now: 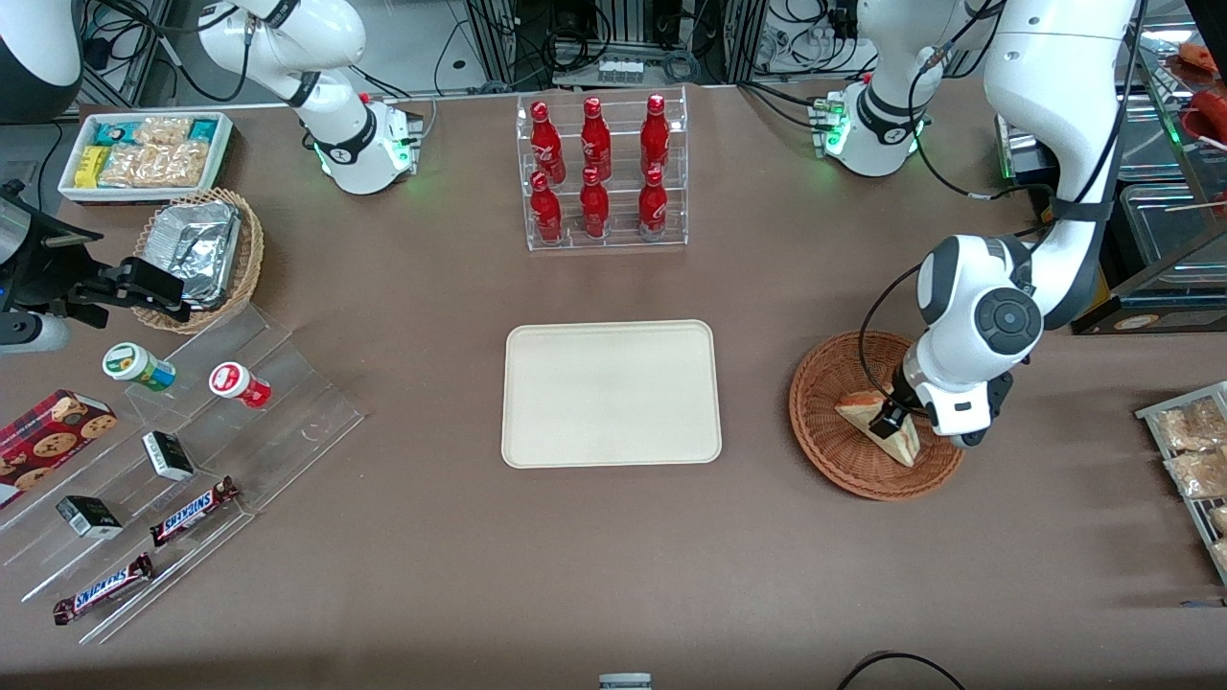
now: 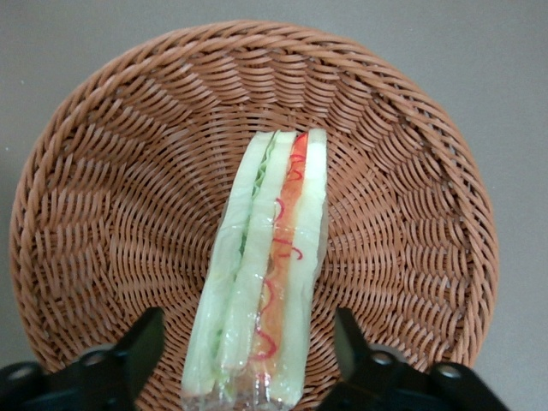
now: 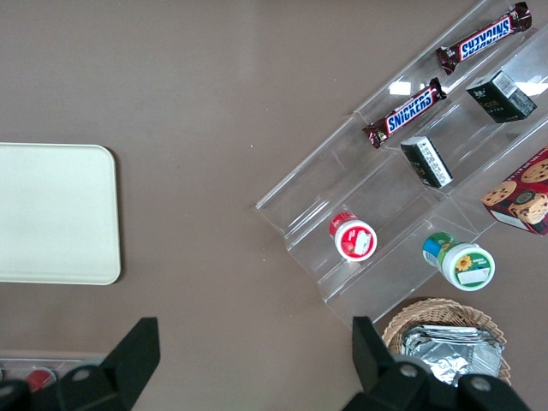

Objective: Place sandwich from basket to tray
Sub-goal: 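Close the left gripper on the sandwich and lift it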

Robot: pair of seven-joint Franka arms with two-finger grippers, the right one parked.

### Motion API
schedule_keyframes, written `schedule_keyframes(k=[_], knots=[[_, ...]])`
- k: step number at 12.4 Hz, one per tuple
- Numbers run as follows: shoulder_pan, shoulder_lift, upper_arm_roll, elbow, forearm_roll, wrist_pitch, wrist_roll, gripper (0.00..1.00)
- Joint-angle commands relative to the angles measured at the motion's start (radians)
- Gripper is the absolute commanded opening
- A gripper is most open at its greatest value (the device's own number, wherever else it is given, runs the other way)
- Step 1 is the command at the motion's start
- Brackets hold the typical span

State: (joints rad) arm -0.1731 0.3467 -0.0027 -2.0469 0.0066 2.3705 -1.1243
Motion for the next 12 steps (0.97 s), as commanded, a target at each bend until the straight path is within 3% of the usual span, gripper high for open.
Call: schedule_keyframes(k=[1,2,5,7,10,12], knots=[[-0.013,0.017,0.006,0.022,0.016,0.015,-0.064,0.24],[-0.013,0.015,0.006,0.03,0.016,0.009,-0.06,0.0],[-0.017,0.002,0.004,0.112,0.024,-0.1,-0.045,0.0],[-0.054,-0.018,0.004,0.253,0.102,-0.367,-0.016,0.0],[-0.126,-0.021,-0.003,0.483,0.107,-0.675,0.073,0.0],[-0.199,-0.022,-0.006,0.58,0.098,-0.746,0.147,0.0]])
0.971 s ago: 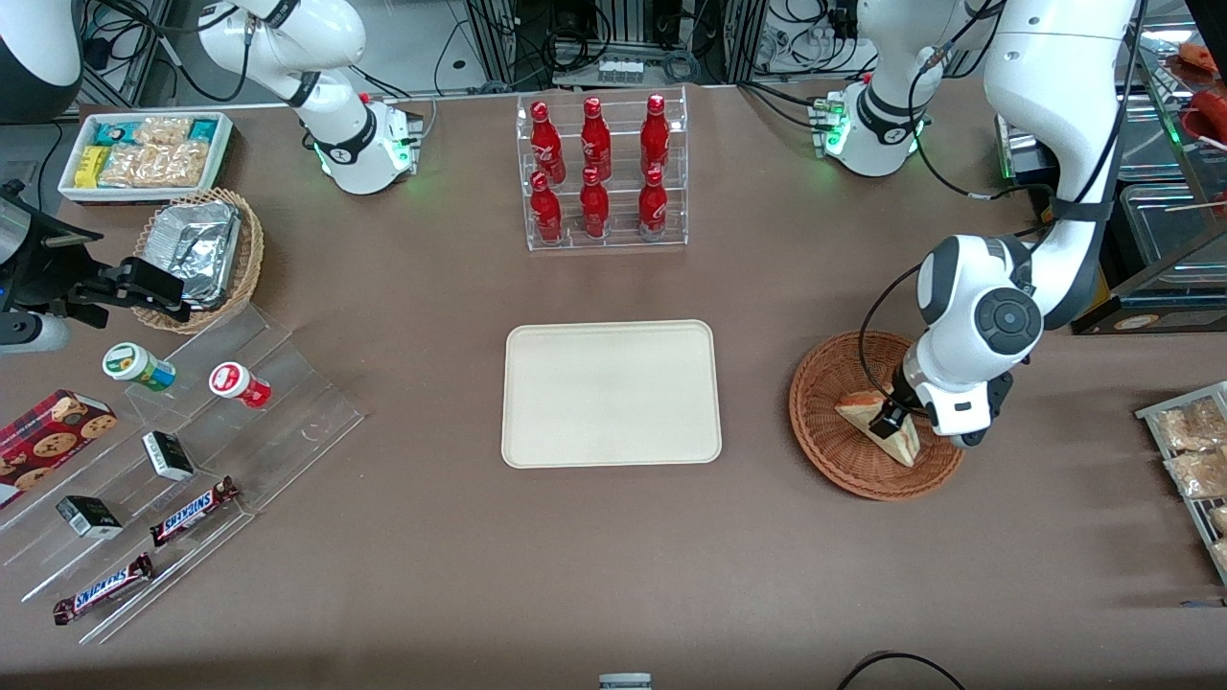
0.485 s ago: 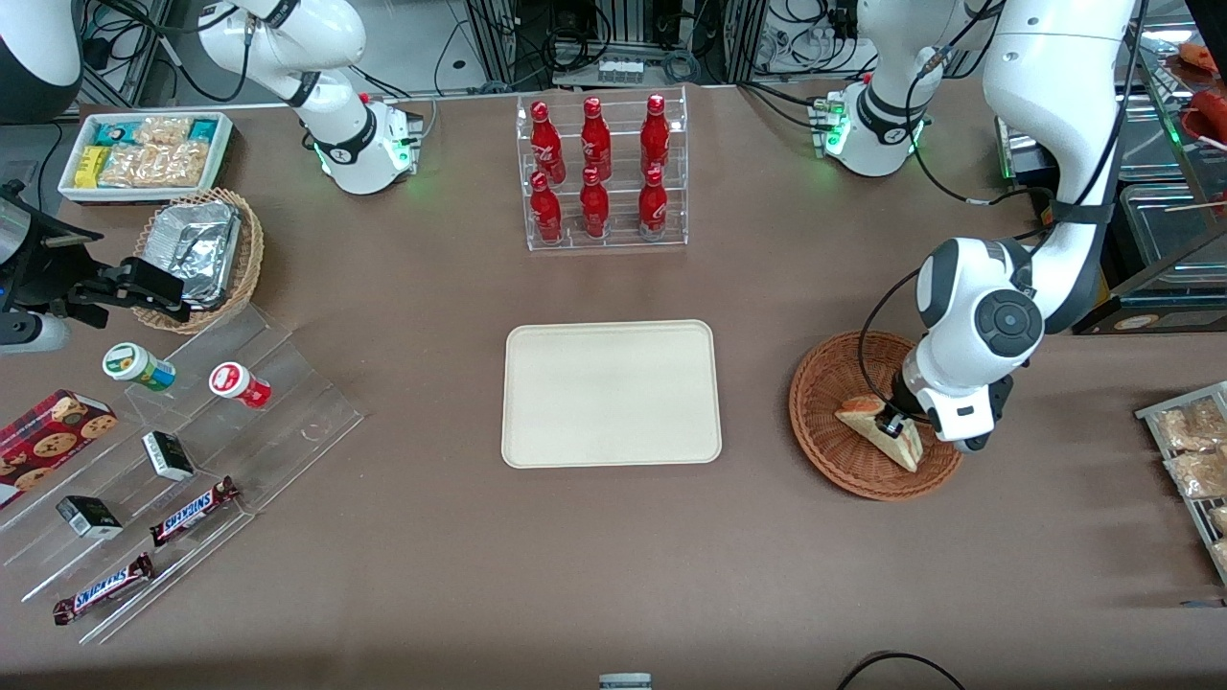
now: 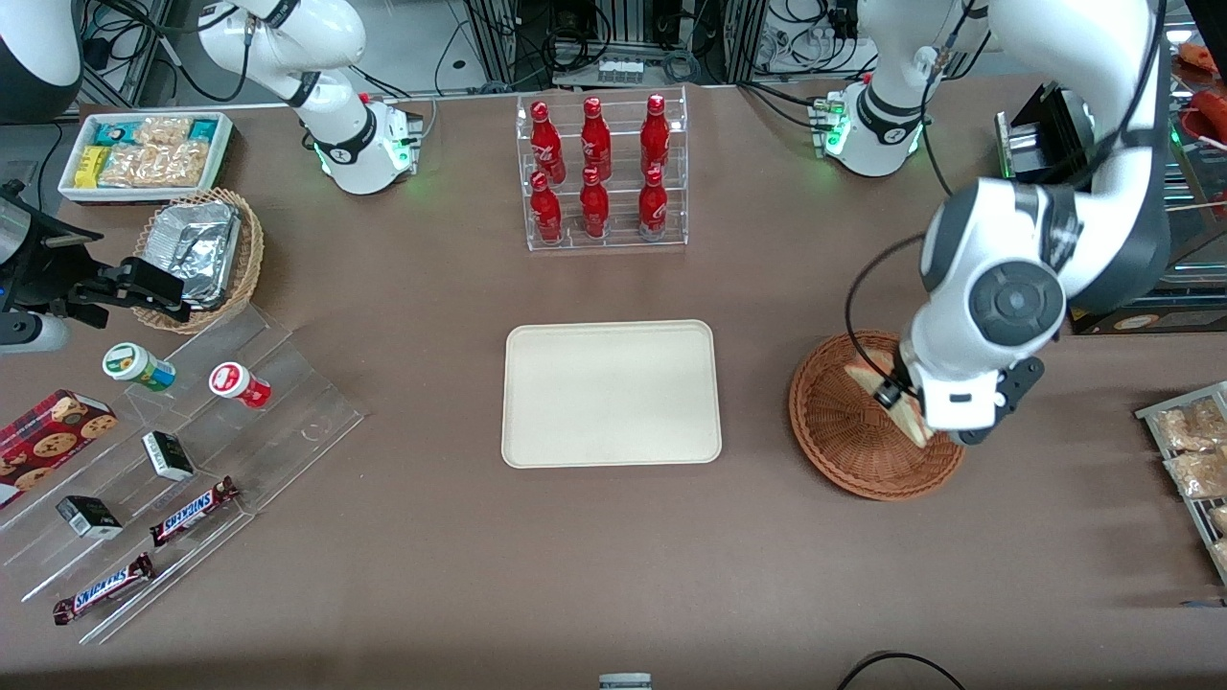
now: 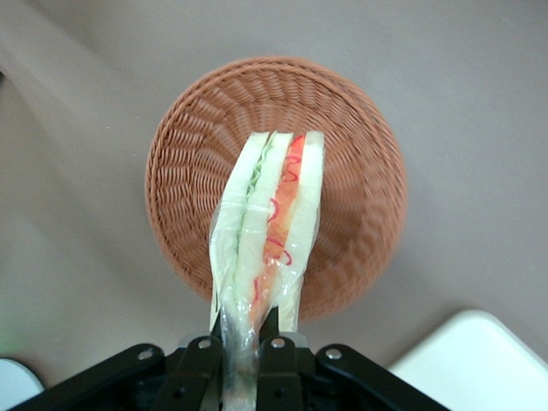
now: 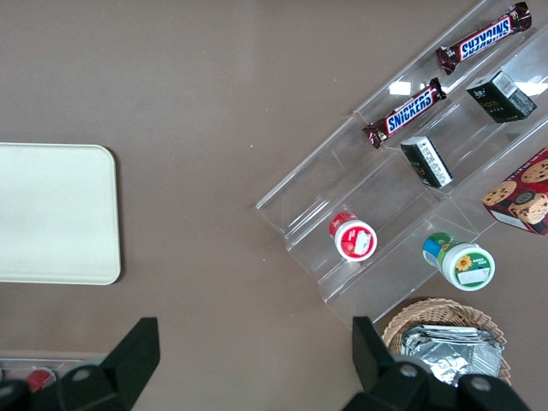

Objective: Place sandwich from basket to tray
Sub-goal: 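Carry the sandwich with the left gripper over the cream tray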

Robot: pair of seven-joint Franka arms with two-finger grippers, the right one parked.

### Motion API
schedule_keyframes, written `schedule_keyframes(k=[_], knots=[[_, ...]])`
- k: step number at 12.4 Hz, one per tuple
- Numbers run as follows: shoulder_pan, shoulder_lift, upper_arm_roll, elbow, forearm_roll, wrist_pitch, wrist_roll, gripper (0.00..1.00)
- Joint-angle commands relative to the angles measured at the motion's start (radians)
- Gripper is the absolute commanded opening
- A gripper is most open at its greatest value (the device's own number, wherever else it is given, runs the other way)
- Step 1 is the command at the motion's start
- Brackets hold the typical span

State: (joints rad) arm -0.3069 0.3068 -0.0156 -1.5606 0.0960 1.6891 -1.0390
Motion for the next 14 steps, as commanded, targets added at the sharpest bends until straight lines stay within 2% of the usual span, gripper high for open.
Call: schedule_keyframes(k=[1,3,5,9,11,14], knots=[[-0.096,0.018,0.006,0.115,0.001,-0.065,0.085,0.0],[-0.129,0.023,-0.023,0.123,-0.048,-0.045,0.126,0.0],[-0.135,0.049,-0.088,0.123,-0.061,0.021,0.184,0.0],[-0.196,0.181,-0.135,0.135,-0.05,0.179,0.189,0.0],[-0.227,0.274,-0.133,0.201,-0.042,0.196,0.186,0.0],[-0.273,0.415,-0.132,0.316,0.013,0.228,0.171,0.0]])
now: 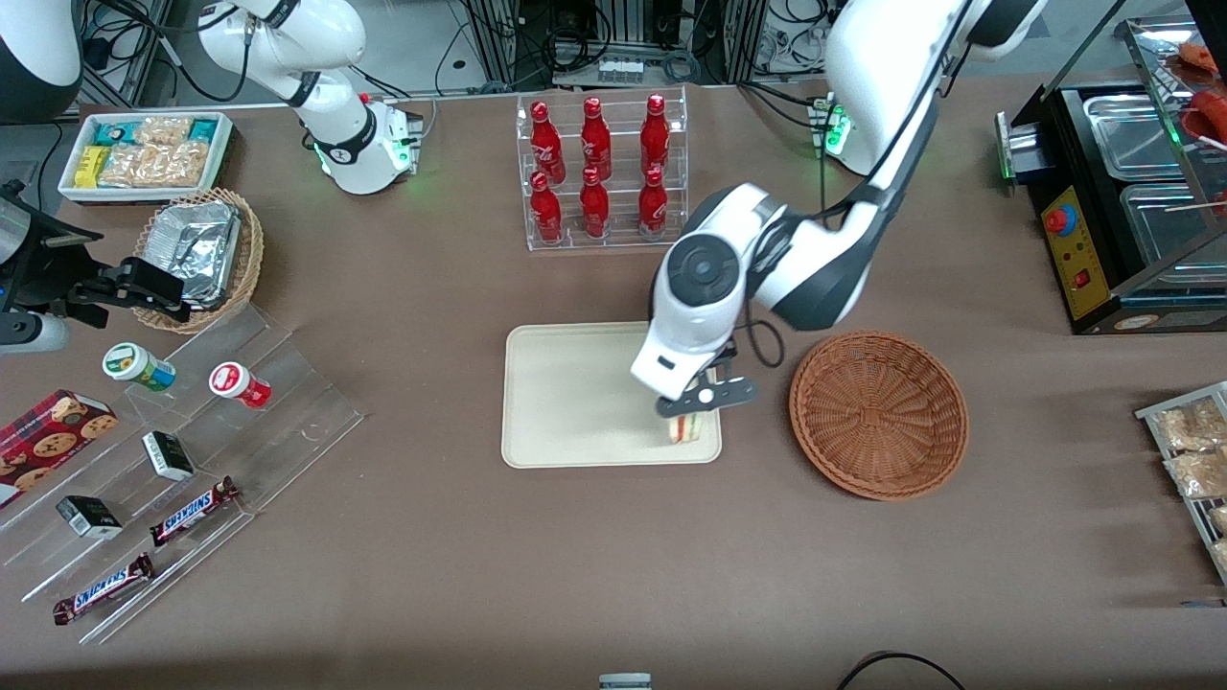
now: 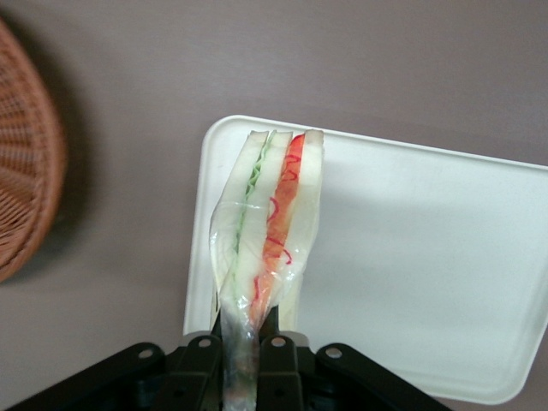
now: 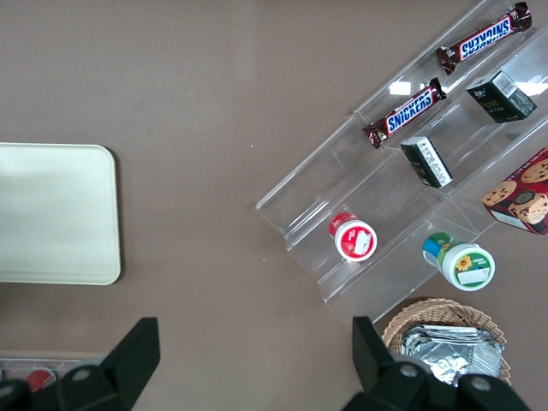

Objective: Place sandwich from basket to tray
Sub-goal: 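Carry the sandwich with the left gripper over the cream tray, then lower the sandwich onto the tray and open the left gripper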

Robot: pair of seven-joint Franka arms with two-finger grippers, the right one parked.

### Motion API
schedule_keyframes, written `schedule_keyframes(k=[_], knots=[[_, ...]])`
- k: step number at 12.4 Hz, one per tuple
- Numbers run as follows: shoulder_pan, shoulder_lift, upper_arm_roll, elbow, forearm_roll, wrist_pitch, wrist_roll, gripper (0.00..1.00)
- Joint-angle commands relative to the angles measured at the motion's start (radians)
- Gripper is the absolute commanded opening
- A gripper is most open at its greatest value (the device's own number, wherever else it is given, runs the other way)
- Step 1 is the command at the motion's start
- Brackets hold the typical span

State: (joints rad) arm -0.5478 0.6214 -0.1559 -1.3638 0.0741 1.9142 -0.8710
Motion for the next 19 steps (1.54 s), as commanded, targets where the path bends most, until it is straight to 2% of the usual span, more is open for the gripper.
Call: schedule_keyframes(k=[1,5,16,18,19], knots=[[-0.04,0.13,0.01,0.127,0.036,0.031,0.0,0.0],[-0.089,0.234,0.013,0.166,0.113,0.078,-0.094,0.0],[-0.133,0.245,0.012,0.143,0.118,0.068,-0.134,0.0],[-0.133,0.244,0.013,0.143,0.118,0.066,-0.137,0.82],[-0.133,0.239,0.013,0.141,0.119,0.063,-0.137,0.99]])
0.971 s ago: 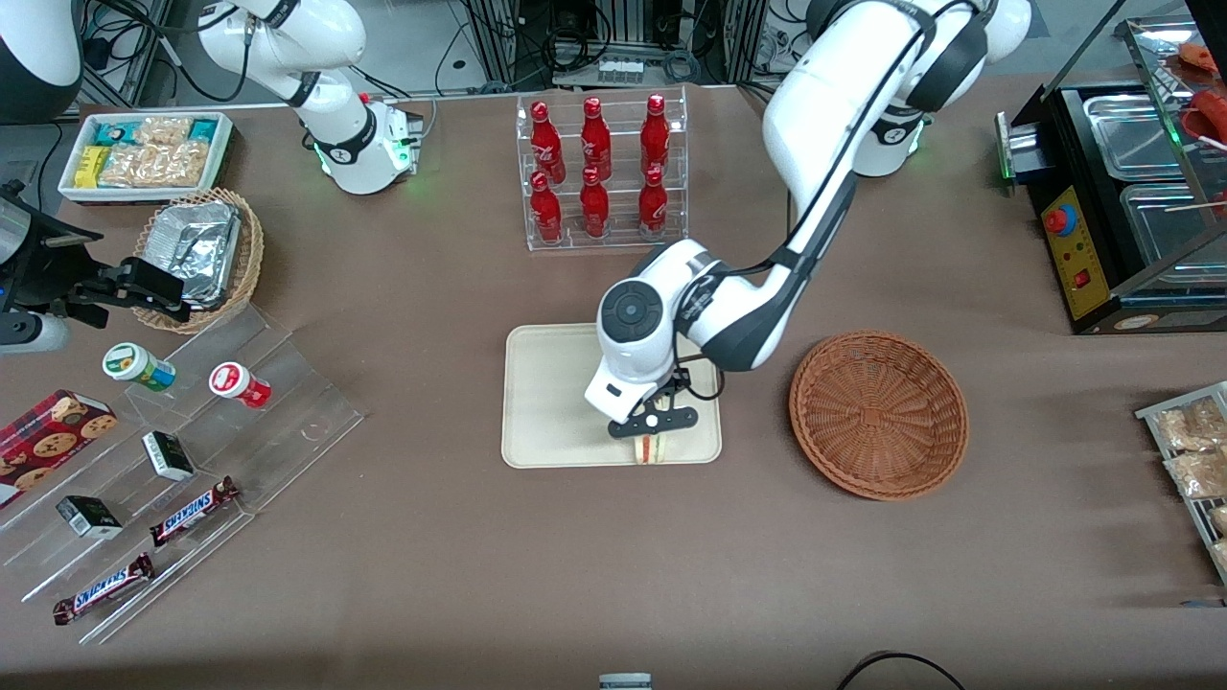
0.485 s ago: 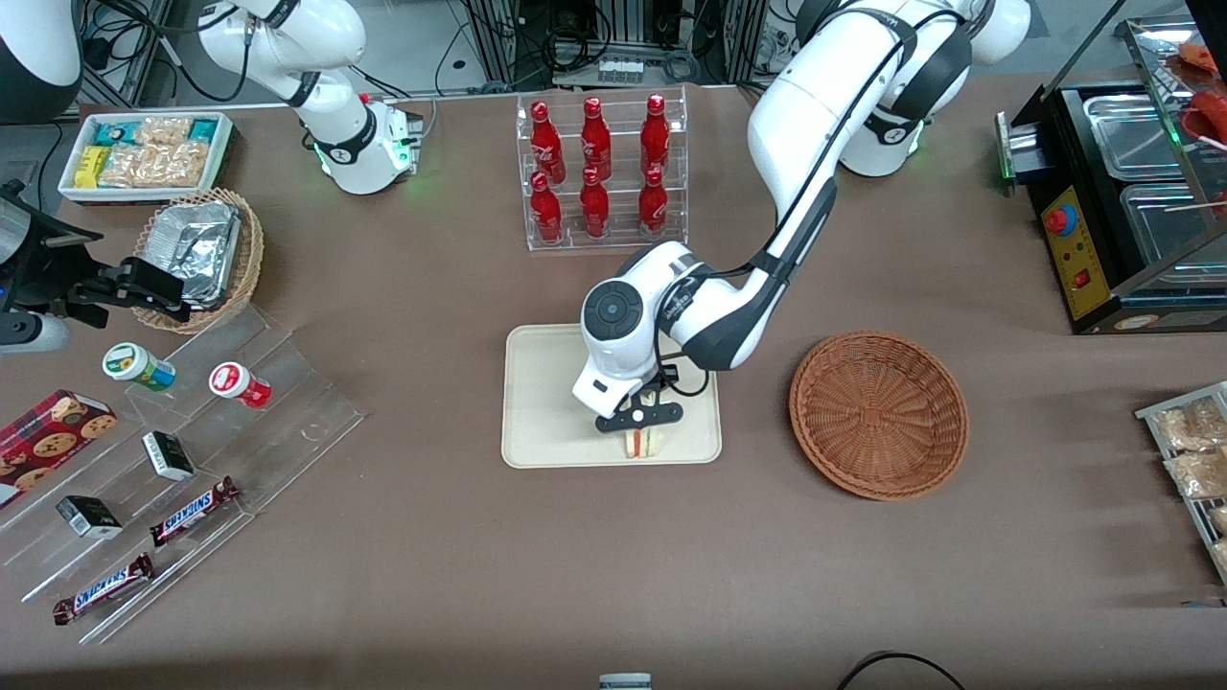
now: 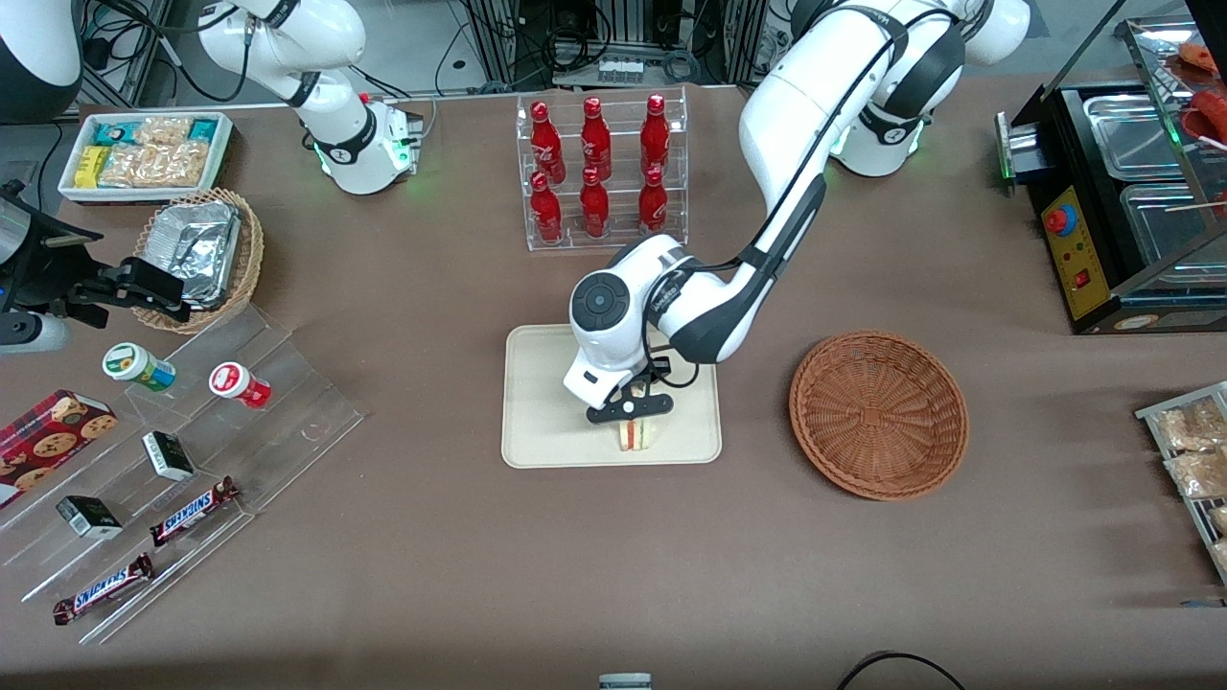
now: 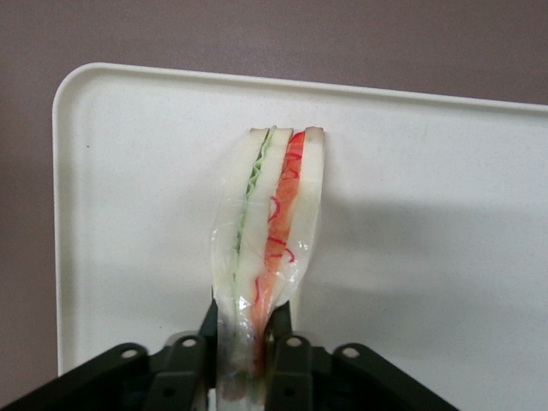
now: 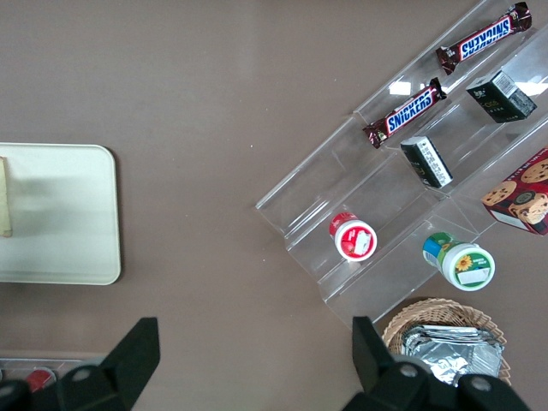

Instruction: Place sandwich from basket to tray

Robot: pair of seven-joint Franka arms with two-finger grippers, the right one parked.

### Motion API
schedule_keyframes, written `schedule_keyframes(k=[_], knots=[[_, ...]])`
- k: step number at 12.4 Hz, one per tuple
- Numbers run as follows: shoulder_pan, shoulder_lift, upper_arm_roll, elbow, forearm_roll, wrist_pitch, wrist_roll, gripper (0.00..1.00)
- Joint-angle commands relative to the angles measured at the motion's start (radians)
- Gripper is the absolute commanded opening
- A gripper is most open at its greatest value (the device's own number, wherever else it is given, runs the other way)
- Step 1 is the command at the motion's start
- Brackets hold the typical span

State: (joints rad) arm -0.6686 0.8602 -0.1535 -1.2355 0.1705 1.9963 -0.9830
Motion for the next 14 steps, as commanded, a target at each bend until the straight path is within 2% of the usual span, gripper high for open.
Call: schedule_keyframes(k=[1,4,9,11,14], knots=[[-0.011,-0.009,0.012,0.014,0.021,-0.036,-0.025,0.99],[0.0,-0.122,0.029,0.016,0.014,-0.166,-0.028,0.99],[0.003,-0.387,0.159,-0.005,0.001,-0.433,-0.026,0.99],[0.003,-0.499,0.218,-0.079,-0.003,-0.455,0.045,0.99],[0.001,-0.59,0.343,-0.09,-0.06,-0.562,0.238,0.99]])
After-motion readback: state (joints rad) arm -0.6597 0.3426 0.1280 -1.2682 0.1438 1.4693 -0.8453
